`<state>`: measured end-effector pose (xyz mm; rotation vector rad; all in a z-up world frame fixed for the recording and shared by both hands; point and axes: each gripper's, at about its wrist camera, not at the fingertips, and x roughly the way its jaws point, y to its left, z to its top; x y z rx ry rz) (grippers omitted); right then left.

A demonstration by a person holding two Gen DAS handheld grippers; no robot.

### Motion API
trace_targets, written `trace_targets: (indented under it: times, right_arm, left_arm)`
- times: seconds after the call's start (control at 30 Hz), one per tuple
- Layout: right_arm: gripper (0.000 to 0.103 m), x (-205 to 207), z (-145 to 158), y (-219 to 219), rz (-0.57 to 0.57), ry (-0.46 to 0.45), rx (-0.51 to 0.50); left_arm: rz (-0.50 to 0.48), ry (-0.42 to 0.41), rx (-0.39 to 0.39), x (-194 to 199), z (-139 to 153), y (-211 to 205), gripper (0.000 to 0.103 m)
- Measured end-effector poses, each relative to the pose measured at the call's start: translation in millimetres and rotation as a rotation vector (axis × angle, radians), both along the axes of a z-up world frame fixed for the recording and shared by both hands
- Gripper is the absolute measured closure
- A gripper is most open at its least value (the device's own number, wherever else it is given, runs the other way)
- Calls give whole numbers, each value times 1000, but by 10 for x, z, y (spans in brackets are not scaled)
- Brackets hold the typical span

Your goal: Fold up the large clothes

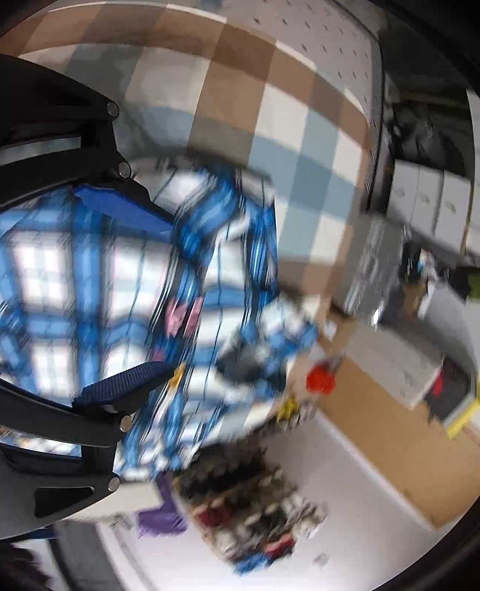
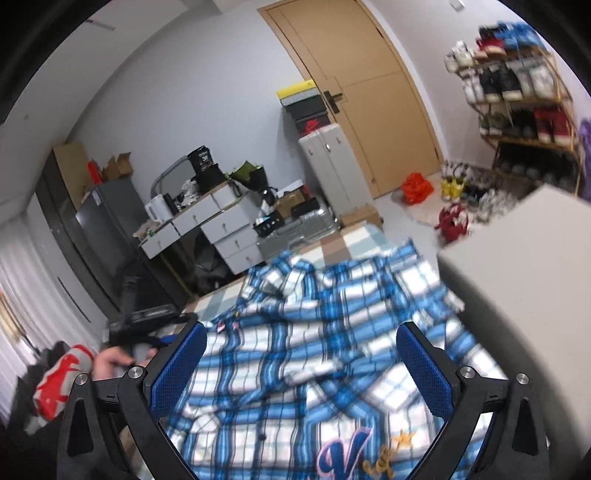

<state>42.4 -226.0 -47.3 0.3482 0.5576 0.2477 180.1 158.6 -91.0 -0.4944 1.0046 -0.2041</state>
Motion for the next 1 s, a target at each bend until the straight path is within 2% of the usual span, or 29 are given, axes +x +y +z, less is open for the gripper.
trace_targets:
  times: [0.07,0.13,0.2,0.23,0.3,0.37,0.43,0.47,0.53,0.6,0.63,0.73,0.8,0.87,0.9,1.0]
  right_arm:
    - [0,296,103,153,58,25,-127]
    - [0,639,66,344,83,72,-272]
    - [0,1117,-160,597,185,192,-400]
    - [0,1298,-296,682,220,251,-427]
    - [0,1755,-688,832,287,433,-445]
    - [0,2054,-1011,911,311,549,-446]
    - [0,2271,-1262,960,301,607,-465]
    - [0,2369,-1381,974,282,627,-481]
    - [0,2472,-1611,996,256,662,-546]
    - [0,2480,-1644,1026,253,594,-574]
    - [0,2495,-1665,1030,251,595,-569]
    - [0,2493,-1692,1037,259,635,-584]
    - [0,2509,-1622,1035,269,655,-603]
    - [0,2447,-1413,938,245,588,-579]
    - [0,2410,-1342,918,242,577,-561]
    - [0,2323,-1189,751,229,572,-484]
  left_arm:
    - [-59,-6,7,-127,44,-65,34]
    - [-134,31,39,-118,-32,-164,34]
    - [-157,80,83,-56,-182,-224,34]
    - [-155,102,99,-9,-296,-282,34]
    - [-129,152,113,113,-483,-292,34]
    - [-103,179,118,187,-579,-233,34]
    - [-90,170,189,270,-647,-210,34]
    - [-97,174,195,318,-696,-206,34]
    - [-99,159,199,341,-657,-186,34]
    - [-124,169,232,398,-692,-203,34]
    - [-141,175,250,430,-693,-191,34]
    - [-175,214,347,527,-707,-298,34]
    - [-142,222,423,557,-628,-365,34]
    - [-126,168,362,520,-480,-363,34]
    - [-141,153,292,491,-431,-374,34]
    - [-169,116,239,422,-355,-439,34]
